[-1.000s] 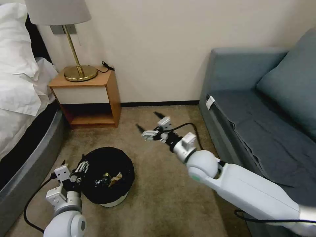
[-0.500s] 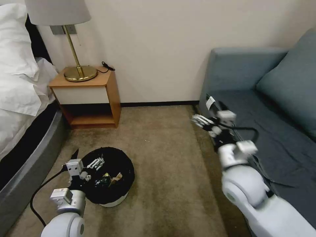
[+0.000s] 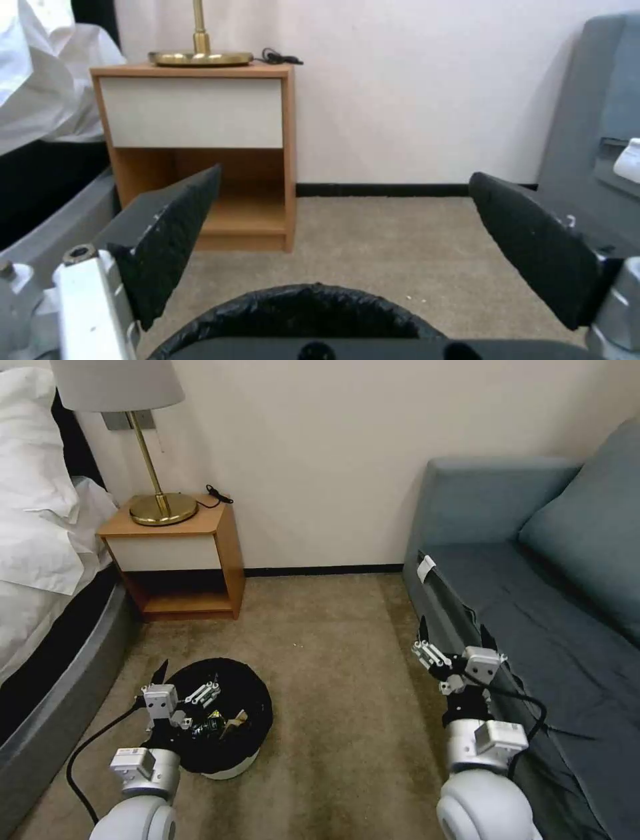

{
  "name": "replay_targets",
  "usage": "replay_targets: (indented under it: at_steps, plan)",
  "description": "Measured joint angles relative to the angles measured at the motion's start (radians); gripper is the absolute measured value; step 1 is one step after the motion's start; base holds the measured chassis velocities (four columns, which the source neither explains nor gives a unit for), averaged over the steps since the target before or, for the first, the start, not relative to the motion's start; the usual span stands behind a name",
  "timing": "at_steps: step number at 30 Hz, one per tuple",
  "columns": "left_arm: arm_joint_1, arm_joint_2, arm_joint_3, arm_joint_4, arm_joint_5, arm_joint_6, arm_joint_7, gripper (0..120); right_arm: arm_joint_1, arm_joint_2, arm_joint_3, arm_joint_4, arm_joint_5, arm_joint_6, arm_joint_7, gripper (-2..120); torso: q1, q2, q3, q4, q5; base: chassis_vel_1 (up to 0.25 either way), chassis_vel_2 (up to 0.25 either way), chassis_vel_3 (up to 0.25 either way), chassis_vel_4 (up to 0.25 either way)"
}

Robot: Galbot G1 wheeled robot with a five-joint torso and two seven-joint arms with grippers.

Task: Pick up the trash bin, then pick up the garbage on the floor and place it into the trash bin.

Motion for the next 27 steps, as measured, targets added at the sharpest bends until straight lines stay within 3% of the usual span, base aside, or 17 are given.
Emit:
replay_targets:
  at_steps: [27]
  plan:
    - [0.013, -0.007, 0.003, -0.006, 0.003, -0.027, 0.002, 100, -0.043, 0.023, -0.027, -0.024, -0.029, 0.030, -0.041, 100, 0.000, 0.000, 0.000, 0.0000, 0.0002, 0.000, 0.000, 0.000, 0.000]
